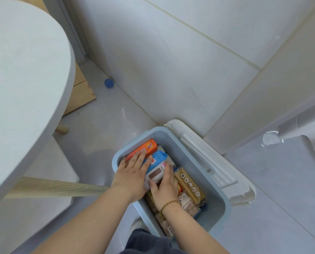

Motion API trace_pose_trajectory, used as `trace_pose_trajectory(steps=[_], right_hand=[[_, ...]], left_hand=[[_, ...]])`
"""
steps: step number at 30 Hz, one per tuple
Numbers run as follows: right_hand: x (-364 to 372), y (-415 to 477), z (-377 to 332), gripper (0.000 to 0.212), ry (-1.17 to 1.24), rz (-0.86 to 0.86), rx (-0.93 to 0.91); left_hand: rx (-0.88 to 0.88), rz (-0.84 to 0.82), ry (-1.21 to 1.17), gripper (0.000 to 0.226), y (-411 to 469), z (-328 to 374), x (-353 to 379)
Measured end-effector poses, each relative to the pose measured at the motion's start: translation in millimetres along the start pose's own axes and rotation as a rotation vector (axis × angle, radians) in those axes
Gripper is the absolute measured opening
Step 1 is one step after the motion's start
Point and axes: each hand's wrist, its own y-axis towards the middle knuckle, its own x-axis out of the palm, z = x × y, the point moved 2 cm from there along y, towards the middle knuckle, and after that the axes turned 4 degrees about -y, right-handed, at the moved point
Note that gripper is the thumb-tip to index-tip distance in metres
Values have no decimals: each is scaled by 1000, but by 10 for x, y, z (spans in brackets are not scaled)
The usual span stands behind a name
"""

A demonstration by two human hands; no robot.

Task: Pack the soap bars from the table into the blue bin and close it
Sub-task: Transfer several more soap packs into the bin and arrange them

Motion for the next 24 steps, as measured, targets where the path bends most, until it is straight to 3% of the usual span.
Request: trace_pose_trajectory(steps=[9, 17, 24], right_hand=[[-125, -66, 37, 66, 150, 93, -58], [-649, -394, -227, 23, 155, 204, -153], [-1422, -1013, -1198, 19, 143, 266, -529]], left_hand=[[51, 145, -119, 73, -224, -87, -30], [59, 405, -323, 37, -867, 92, -609], [157, 782, -465, 26, -1995, 259, -1429]])
